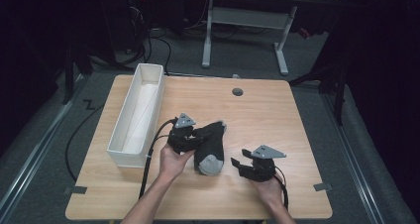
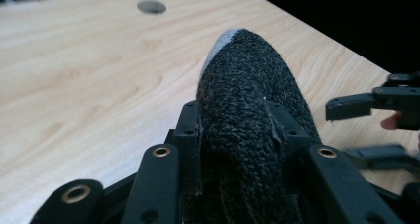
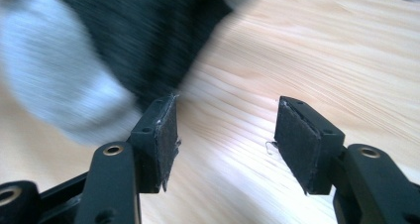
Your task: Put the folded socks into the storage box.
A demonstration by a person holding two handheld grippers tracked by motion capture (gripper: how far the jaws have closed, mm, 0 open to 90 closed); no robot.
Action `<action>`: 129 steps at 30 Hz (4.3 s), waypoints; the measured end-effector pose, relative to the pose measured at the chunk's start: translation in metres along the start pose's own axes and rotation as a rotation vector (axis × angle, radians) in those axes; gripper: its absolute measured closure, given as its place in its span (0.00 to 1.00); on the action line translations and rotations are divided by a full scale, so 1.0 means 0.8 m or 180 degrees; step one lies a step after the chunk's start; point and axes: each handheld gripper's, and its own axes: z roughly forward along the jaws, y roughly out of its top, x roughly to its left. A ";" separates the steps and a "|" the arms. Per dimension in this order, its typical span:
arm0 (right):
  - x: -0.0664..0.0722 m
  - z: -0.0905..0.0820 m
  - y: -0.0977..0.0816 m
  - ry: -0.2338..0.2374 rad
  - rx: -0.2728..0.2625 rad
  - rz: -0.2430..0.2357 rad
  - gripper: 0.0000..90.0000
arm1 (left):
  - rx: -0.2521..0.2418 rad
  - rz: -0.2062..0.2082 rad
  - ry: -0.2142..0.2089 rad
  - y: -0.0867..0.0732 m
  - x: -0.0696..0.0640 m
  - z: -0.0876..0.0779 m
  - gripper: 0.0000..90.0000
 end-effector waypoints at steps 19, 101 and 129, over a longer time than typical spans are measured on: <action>-0.077 -0.004 -0.038 -0.0887 0.0456 0.0358 0.46 | -0.0260 0.0065 -0.0053 0.029 -0.015 -0.018 0.72; -0.078 -0.004 -0.038 -0.0851 0.0469 0.0376 0.40 | -0.1371 -0.0204 0.0558 0.164 0.042 -0.153 0.72; -0.078 -0.004 -0.037 -0.0854 0.0467 0.0388 0.40 | -0.1624 -0.0277 0.0801 0.170 0.071 -0.184 0.72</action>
